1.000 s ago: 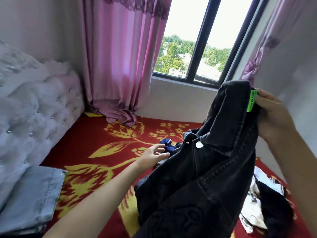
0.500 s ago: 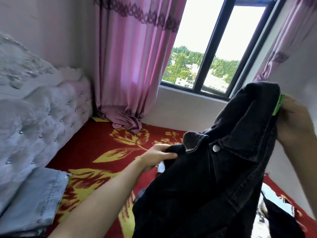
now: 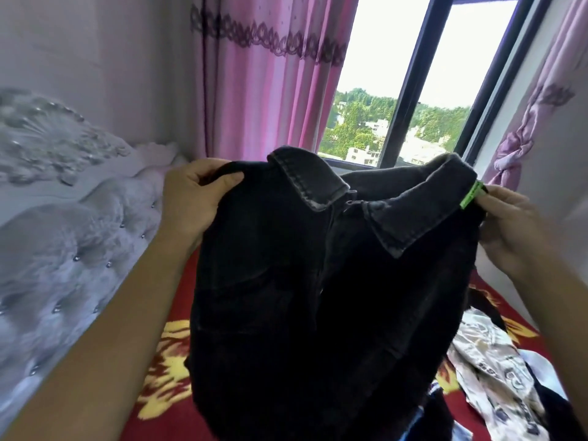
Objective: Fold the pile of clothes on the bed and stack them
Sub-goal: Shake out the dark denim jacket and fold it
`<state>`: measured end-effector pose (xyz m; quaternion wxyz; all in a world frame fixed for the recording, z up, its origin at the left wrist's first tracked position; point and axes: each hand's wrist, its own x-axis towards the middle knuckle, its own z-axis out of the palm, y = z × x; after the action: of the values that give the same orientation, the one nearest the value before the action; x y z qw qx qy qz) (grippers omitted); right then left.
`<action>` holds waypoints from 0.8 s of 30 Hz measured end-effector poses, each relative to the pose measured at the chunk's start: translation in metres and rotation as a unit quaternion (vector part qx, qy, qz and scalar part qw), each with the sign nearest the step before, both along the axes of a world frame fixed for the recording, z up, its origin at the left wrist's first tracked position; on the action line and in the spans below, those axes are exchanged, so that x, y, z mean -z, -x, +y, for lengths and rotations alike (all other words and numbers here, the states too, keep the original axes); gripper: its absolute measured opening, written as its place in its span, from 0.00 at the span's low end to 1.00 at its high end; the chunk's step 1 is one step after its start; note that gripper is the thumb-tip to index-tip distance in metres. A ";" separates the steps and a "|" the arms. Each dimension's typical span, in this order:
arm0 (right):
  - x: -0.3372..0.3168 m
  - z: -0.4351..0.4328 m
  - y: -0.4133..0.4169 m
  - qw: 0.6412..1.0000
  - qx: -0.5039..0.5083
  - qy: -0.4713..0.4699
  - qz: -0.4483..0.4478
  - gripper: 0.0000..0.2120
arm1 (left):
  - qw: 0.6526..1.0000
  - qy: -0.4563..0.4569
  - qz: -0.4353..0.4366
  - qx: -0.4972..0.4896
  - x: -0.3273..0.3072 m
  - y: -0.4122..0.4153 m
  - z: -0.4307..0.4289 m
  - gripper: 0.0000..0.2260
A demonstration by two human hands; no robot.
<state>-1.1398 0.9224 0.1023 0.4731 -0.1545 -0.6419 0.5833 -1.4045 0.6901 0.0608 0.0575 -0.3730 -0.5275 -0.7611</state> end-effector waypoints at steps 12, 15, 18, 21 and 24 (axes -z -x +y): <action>0.060 -0.001 0.031 0.995 -0.093 0.026 -0.033 0.13 | 0.989 0.054 0.036 -0.136 0.036 0.014 -0.038 0.19; 0.104 0.004 0.037 0.992 -0.093 0.051 -0.070 0.24 | 0.982 0.140 -0.009 -0.130 0.082 0.015 -0.044 0.13; 0.152 0.011 0.043 0.984 -0.081 0.100 -0.119 0.29 | 0.963 0.240 -0.046 -0.113 0.131 0.018 -0.050 0.11; 0.191 0.013 0.048 0.974 -0.069 0.126 -0.177 0.30 | 0.934 0.333 -0.084 -0.101 0.178 0.023 -0.053 0.12; 0.219 0.013 0.049 0.962 -0.064 0.129 -0.233 0.30 | 0.916 0.377 -0.114 -0.077 0.213 0.021 -0.052 0.16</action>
<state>-1.1886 0.9359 -0.1172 0.2481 -0.3041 -0.6621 0.6384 -1.4250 0.6377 -0.1518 -0.0892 -0.2362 -0.8055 -0.5361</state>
